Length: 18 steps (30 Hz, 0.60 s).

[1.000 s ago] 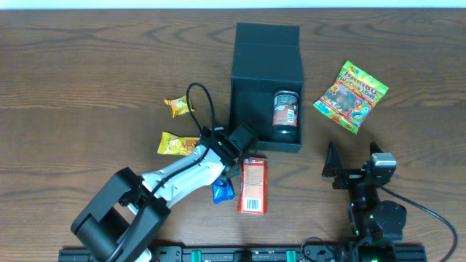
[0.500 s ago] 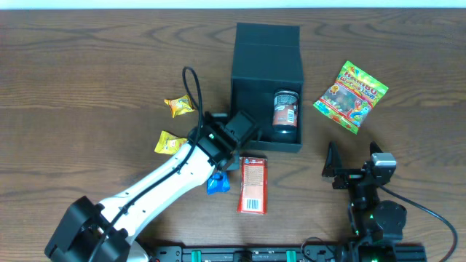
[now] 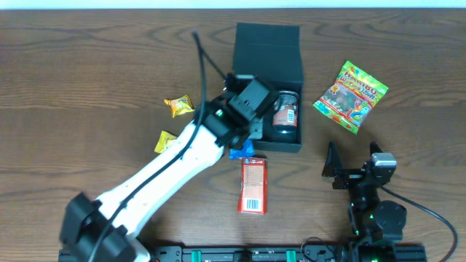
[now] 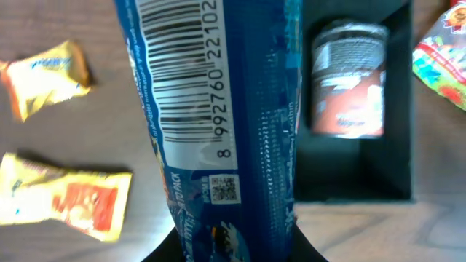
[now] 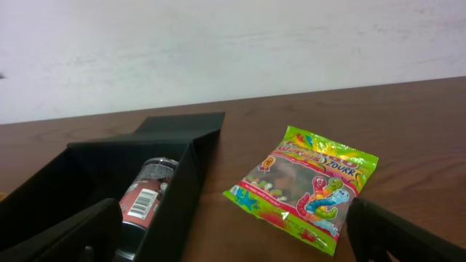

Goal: Pack container
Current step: 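Lower the blue snack bar into the black box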

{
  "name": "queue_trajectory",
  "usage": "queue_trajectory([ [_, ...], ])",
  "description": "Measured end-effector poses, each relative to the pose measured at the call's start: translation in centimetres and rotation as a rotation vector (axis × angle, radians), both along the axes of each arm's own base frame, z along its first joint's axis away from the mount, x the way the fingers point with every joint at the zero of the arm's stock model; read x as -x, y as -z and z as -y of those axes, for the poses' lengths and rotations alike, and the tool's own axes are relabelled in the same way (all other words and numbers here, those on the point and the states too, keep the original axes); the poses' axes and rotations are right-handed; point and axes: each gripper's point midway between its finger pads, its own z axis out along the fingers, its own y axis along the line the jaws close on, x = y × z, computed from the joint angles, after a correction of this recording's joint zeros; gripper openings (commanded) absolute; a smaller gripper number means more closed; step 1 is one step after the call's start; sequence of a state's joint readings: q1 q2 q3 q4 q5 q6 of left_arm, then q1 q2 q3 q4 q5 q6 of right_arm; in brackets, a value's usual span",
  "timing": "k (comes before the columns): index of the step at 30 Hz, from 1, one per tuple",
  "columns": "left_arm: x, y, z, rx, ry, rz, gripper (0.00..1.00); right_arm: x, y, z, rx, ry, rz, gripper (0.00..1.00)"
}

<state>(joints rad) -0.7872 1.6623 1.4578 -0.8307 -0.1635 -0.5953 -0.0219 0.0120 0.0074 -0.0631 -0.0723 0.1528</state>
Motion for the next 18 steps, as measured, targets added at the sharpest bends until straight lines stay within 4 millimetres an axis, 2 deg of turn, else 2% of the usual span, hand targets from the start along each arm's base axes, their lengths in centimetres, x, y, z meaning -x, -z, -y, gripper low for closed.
queue_trajectory([
  [11, -5.5, 2.3, 6.7, -0.020, 0.153, 0.010, 0.15, 0.0, 0.0, 0.0, 0.000, 0.000, 0.000, 0.99],
  [18, -6.6, 4.5, 9.5, 0.002, 0.290, 0.023, 0.14, 0.0, 0.0, 0.0, 0.000, 0.000, 0.000, 0.99],
])
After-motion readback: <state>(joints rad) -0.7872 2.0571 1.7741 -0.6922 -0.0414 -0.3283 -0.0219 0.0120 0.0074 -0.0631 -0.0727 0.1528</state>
